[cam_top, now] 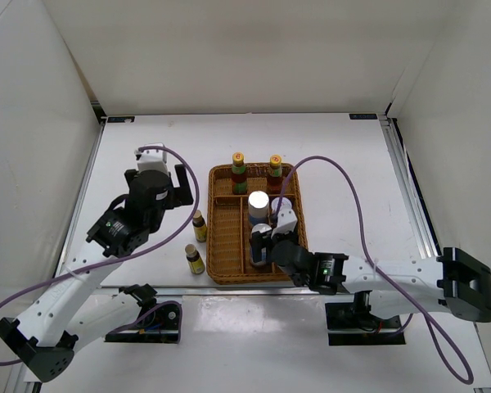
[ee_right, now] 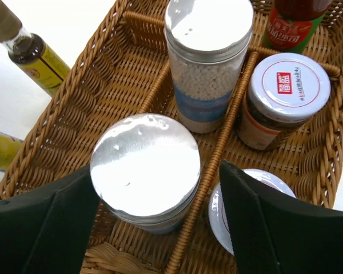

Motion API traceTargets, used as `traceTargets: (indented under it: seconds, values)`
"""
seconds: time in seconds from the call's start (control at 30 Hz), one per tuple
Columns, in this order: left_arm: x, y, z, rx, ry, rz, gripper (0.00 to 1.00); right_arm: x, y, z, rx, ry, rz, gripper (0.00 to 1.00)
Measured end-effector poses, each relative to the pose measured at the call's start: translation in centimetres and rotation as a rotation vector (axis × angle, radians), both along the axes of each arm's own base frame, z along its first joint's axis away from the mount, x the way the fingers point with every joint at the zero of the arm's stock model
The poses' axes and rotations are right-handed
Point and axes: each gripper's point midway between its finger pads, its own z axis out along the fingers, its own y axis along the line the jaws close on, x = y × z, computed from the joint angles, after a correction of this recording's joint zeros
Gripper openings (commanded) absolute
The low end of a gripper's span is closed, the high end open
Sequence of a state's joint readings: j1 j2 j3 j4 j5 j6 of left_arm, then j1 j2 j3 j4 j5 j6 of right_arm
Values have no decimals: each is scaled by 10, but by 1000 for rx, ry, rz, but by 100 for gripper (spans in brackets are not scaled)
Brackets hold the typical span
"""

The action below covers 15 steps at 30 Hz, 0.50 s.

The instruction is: Organize the condiment bottles

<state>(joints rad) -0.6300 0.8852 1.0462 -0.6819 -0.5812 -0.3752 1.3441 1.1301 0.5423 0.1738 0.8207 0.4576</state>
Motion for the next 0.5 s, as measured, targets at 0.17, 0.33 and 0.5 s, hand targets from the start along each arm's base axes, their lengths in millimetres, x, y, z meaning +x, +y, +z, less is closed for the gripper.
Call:
traceTargets:
  seconds: [0.17, 0.33, 0.5]
  values:
    - [-5, -11, -9, -16, 38, -65, 100, 2, -3, 8, 8, -7, -22, 87]
    - [-16, -25, -24, -58, 91, -149, 100, 0, -2, 24, 20, -33, -20, 88]
    - [-28, -32, -39, -97, 136, -199, 100, 1, 4, 68, 50, -80, -7, 90]
